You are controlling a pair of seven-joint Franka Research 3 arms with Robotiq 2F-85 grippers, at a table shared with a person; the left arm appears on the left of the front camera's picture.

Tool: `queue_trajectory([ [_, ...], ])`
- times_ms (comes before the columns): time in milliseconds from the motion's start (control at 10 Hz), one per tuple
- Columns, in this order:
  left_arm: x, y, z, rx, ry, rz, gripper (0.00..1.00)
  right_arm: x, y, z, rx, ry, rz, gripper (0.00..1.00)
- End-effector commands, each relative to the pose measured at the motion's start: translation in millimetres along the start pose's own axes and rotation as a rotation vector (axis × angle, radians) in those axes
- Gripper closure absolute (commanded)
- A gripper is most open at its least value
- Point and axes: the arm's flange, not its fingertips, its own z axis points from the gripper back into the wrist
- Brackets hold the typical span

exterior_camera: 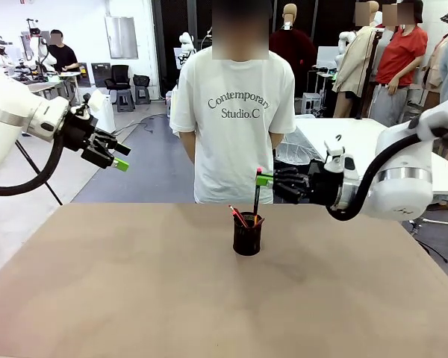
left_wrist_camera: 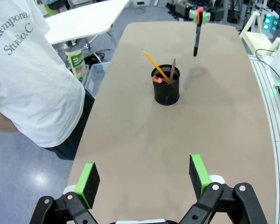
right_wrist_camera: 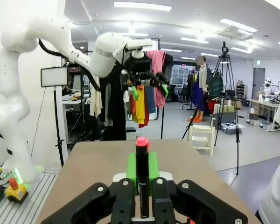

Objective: Place the pens into the pen holder.
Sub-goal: Pick up a writing instrument from the table and place it into the Pen holder.

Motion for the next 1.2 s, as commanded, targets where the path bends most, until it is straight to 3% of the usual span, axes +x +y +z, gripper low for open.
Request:
queue_trajectory([
  [0,-1,0,2,-0.001,-0.001,-0.005,0.00,-17,-16,-14,0.034,0.032,0.054,1.00],
  [500,-1,0,2,-0.001,-0.001,-0.005,0.00,-47,-36,-19,0.002,0.095,0.146,1.00],
  [1100,-1,0,2,-0.001,-0.001,-0.005,0.00,-61,-50,-14,-0.045,0.115,0.144,1.00],
])
